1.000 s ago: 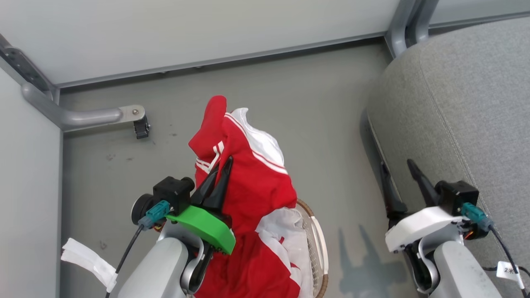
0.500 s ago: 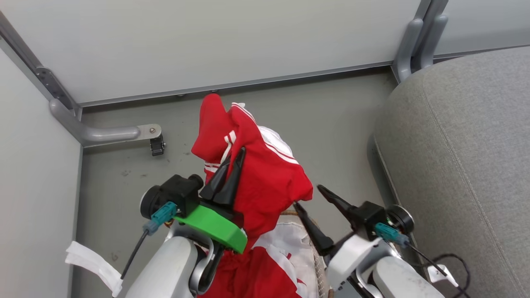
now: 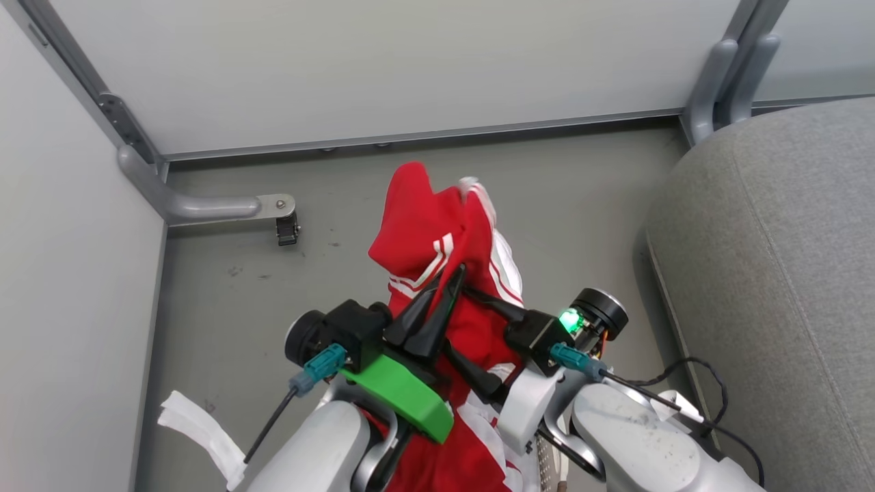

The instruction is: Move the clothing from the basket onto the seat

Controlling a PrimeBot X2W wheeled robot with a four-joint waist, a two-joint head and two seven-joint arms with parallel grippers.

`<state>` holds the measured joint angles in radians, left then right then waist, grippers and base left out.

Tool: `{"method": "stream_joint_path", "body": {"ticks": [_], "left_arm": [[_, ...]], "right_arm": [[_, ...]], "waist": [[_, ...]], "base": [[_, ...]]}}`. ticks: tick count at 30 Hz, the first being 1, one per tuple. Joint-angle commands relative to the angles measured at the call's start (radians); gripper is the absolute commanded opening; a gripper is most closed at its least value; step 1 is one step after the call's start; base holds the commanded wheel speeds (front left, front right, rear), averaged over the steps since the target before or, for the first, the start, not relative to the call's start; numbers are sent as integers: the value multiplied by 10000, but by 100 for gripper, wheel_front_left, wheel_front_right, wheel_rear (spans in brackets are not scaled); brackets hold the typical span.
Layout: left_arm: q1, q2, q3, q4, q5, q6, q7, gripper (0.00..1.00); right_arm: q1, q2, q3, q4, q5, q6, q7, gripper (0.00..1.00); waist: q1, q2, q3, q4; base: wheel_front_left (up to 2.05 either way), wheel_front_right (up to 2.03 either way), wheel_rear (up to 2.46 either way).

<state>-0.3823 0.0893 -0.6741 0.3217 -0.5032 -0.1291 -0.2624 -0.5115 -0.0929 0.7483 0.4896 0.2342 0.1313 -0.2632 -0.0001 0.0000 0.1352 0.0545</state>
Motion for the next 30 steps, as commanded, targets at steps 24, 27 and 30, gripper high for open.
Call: {"method": "stream_joint_path", "body": {"ticks": [24,27,30], "left_arm": [[-131,64,-394,-522,-139,-30,-22,38],[-37,113,-282,-746,-16,-30,-22,96],[85,184,-150,-836,116,-30,-19,100]], "right_arm": [[454,382,-1871,-208,-264,-12,-21,0],[679,385,-2286,-628,-332,-12,-21,0],[932,388,-2524,-1071,-436,-12,-21,0]], "waist": [[1,0,134,-77],[1,0,157,-396],[1,0,165,-875]], "base": [[0,0,0],[0,0,0],[0,0,0]]}}
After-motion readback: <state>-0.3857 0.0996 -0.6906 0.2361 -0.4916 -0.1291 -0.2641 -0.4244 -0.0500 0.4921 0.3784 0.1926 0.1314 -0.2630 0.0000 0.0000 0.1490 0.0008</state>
